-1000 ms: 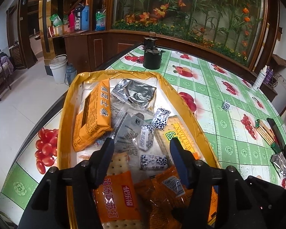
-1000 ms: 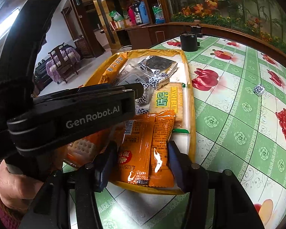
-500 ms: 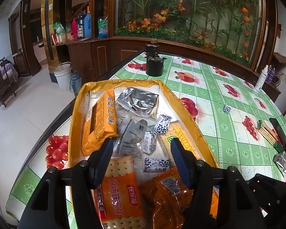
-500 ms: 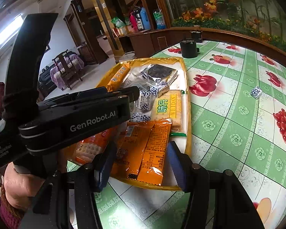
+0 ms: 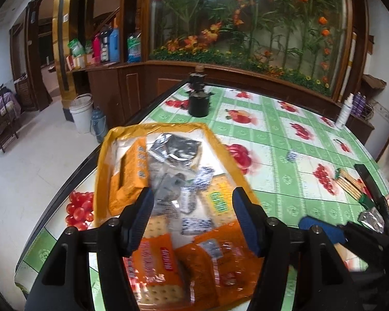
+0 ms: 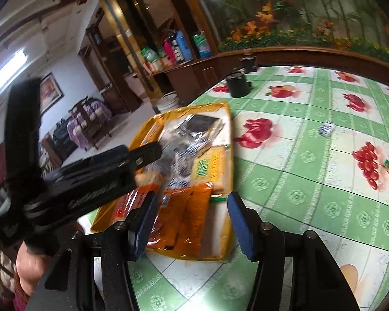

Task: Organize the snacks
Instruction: 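Reach to the silver foil bag on the table and grasp it with right tool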

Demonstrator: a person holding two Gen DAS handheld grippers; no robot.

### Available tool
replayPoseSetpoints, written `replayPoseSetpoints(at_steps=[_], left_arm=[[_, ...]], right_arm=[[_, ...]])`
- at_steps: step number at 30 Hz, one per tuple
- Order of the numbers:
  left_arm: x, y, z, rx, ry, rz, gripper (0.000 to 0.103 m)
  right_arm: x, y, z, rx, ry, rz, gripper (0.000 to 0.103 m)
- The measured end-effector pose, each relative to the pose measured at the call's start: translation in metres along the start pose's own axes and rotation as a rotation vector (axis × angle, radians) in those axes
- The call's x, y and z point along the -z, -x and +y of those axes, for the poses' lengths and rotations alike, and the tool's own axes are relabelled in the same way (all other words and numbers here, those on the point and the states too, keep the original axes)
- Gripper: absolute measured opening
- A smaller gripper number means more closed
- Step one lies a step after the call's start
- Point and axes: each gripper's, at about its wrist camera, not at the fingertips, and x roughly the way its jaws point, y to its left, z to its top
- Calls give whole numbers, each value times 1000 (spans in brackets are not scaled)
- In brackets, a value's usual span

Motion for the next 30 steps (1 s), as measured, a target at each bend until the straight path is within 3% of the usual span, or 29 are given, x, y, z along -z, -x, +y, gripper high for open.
replayPoseSetpoints(at_steps=[5, 11, 19, 25, 30], left_arm=[[4, 7, -32, 40, -75, -7, 66], [18, 9, -69, 105, -165, 9, 66], [39, 6, -100, 167, -242, 49, 66], [48, 5, -111, 190, -274, 65, 66], [50, 5, -114, 194, -281, 68, 66]], right_arm=[[-10, 12, -30, 46, -107, -8, 60], [-17, 51, -82, 102, -251, -88, 60], [-10, 107, -180, 406, -471, -127, 59], [-14, 124, -237, 538, -534, -95, 59], [-30, 103, -274, 608, -539, -22, 59]])
